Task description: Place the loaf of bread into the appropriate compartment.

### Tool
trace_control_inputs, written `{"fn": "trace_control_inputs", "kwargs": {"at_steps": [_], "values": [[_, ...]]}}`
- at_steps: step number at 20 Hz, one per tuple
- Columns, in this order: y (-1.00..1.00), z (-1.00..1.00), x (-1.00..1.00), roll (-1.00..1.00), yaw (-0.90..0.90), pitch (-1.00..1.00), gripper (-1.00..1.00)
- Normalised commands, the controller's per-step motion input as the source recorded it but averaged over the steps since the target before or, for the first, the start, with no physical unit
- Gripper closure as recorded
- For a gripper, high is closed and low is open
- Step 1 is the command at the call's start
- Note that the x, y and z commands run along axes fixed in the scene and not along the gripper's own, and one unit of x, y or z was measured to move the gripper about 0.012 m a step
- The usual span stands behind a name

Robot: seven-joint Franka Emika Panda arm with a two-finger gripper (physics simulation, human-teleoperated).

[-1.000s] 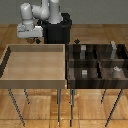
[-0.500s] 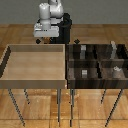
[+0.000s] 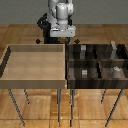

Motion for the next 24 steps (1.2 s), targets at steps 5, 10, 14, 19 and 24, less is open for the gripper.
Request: {"fn": "trace_control_inputs", "kwargs": {"at_steps": [5,10,14,19,24], "values": [[1.00,0.00,0.00,0.00,0.00,0.00,1.00],[1.00,0.00,0.00,0.00,0.00,0.00,1.00],[0.75,0.00,0.12,0.00,0.00,0.00,1.00],[0.00,0.00,1.00,0.00,0.00,0.00,1.00],[0.00,0.00,1.00,0.00,0.00,0.00,1.00]]}}
